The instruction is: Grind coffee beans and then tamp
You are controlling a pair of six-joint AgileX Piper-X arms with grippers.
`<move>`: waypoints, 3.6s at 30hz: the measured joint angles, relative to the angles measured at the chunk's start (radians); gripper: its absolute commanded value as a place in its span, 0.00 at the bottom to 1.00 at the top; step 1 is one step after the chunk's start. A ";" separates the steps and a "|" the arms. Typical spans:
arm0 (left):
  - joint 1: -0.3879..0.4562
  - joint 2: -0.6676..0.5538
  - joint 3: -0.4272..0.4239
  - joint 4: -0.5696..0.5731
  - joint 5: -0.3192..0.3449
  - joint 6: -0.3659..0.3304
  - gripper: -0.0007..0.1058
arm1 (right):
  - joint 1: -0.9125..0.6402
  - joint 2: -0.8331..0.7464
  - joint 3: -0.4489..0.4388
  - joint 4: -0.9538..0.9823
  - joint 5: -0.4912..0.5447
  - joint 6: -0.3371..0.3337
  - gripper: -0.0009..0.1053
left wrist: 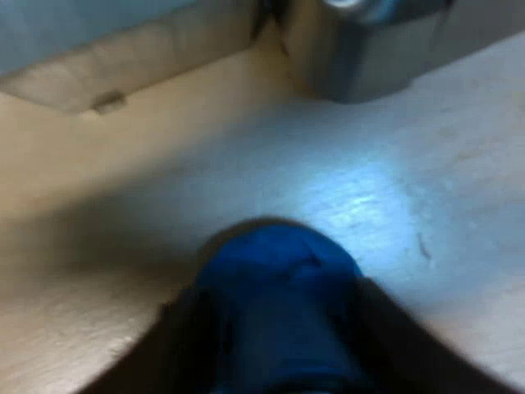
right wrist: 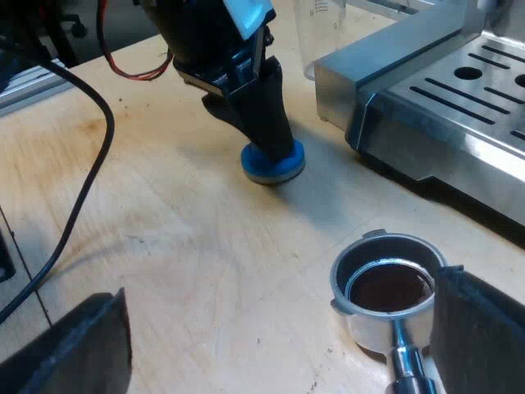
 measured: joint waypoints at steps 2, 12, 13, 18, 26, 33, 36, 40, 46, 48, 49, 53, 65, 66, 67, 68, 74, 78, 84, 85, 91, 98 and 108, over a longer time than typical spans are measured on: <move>0.000 0.000 0.000 0.003 0.002 0.000 0.69 | 0.000 0.000 0.000 0.000 0.000 0.000 0.72; 0.000 0.000 0.000 0.083 0.004 0.000 0.75 | 0.000 0.000 0.000 0.000 0.000 0.000 0.72; 0.000 0.000 0.000 0.096 0.004 0.000 0.75 | 0.000 0.000 0.000 0.000 0.000 0.000 0.72; 0.000 0.000 -0.026 0.189 0.001 0.000 0.75 | 0.000 0.000 0.000 0.005 -0.001 0.000 0.72; 0.000 -0.089 -0.041 0.311 0.001 0.000 0.75 | 0.000 0.000 0.000 0.048 -0.004 0.000 0.72; 0.000 -0.294 -0.041 0.365 0.001 0.000 0.75 | 0.000 0.000 0.000 0.050 -0.077 0.072 0.72; 0.000 -0.387 -0.041 0.367 0.001 -0.002 0.75 | 0.000 0.000 0.000 0.052 -0.126 0.079 0.72; 0.000 -0.493 -0.045 0.380 0.001 -0.028 0.75 | 0.000 0.000 -0.012 0.052 -0.156 0.133 0.72; 0.000 -0.718 -0.115 0.408 0.001 -0.041 0.75 | 0.000 0.000 -0.103 0.151 -0.233 0.141 0.72; 0.000 -0.747 -0.137 0.411 0.001 -0.043 0.75 | 0.000 0.000 -0.144 0.228 -0.243 0.141 0.72; 0.000 -0.762 -0.154 0.413 0.001 -0.043 0.75 | 0.000 0.002 -0.180 0.287 -0.244 0.141 0.72; 0.000 -0.778 -0.205 0.411 0.001 -0.043 0.75 | 0.000 0.002 -0.248 0.409 -0.244 0.141 0.72; 0.000 -0.777 -0.268 0.331 0.001 -0.043 0.75 | -0.195 0.002 -0.473 0.740 -0.305 0.141 0.72; 0.000 -0.777 -0.275 0.305 0.001 -0.055 0.75 | -0.312 0.002 -0.525 0.806 -0.399 0.143 0.72; 0.000 -0.777 -0.274 0.302 0.001 -0.060 0.75 | -0.365 0.002 -0.536 0.825 -0.430 0.143 0.72; 0.000 -0.777 -0.274 0.300 0.001 -0.077 0.75 | -0.383 0.002 -0.540 0.831 -0.442 0.143 0.72; 0.009 -0.777 -0.274 0.276 0.001 -0.147 0.75 | -0.639 -0.001 -0.554 0.860 -0.597 0.154 0.72; 0.085 -0.774 -0.276 0.248 0.003 -0.149 0.75 | -0.771 -0.018 -0.554 0.874 -0.687 0.169 0.72; 0.152 -0.727 -0.278 0.218 0.003 -0.165 0.75 | -0.990 -0.087 -0.554 1.020 -0.700 0.137 0.72; 0.152 -0.717 -0.278 0.218 0.003 -0.167 0.75 | -1.035 -0.101 -0.554 1.050 -0.700 0.119 0.72; 0.153 -0.695 -0.278 0.221 0.003 -0.167 0.75 | -1.236 -0.163 -0.554 1.185 -0.688 -0.001 0.72; 0.174 -0.691 -0.278 0.247 0.003 -0.169 0.75 | -1.434 -0.206 -0.554 1.299 -0.686 -0.143 0.72; 0.125 -0.783 -0.278 0.301 -0.016 -0.152 0.75 | -1.470 -0.368 -0.554 1.394 -0.659 -0.226 0.72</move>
